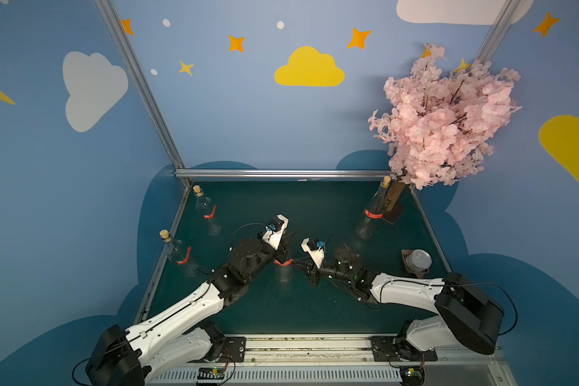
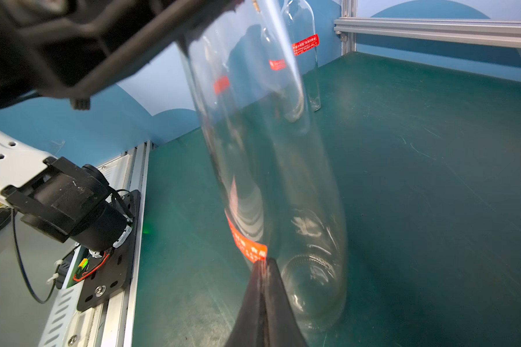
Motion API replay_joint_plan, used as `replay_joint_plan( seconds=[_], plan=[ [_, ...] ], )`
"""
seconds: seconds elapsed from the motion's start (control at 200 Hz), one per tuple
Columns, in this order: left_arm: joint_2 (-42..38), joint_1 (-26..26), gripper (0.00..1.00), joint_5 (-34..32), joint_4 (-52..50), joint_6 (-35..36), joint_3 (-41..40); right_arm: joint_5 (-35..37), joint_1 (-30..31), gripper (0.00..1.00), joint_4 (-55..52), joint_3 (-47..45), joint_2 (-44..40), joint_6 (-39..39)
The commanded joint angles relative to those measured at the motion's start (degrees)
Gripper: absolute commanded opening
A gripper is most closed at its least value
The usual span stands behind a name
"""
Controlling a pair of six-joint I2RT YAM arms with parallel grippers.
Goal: Remove the label from the bottle
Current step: Tear open the label from the bottle.
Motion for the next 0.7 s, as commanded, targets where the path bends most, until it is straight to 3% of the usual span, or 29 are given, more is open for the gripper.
replay_joint_plan(
  seconds=[0.0,0.696],
  plan=[
    [0.2,0.3,0.03,-2.4,-2.2,2.0,0.2,-0.6,0.4,0.0,1.9,1.4,0.1,0.1],
    [1.3,0.4,0.03,-5.9,-3.2,1.1,0.5,4.7,3.9,0.0,1.3,-0.8,-2.3,-2.4]
  ],
)
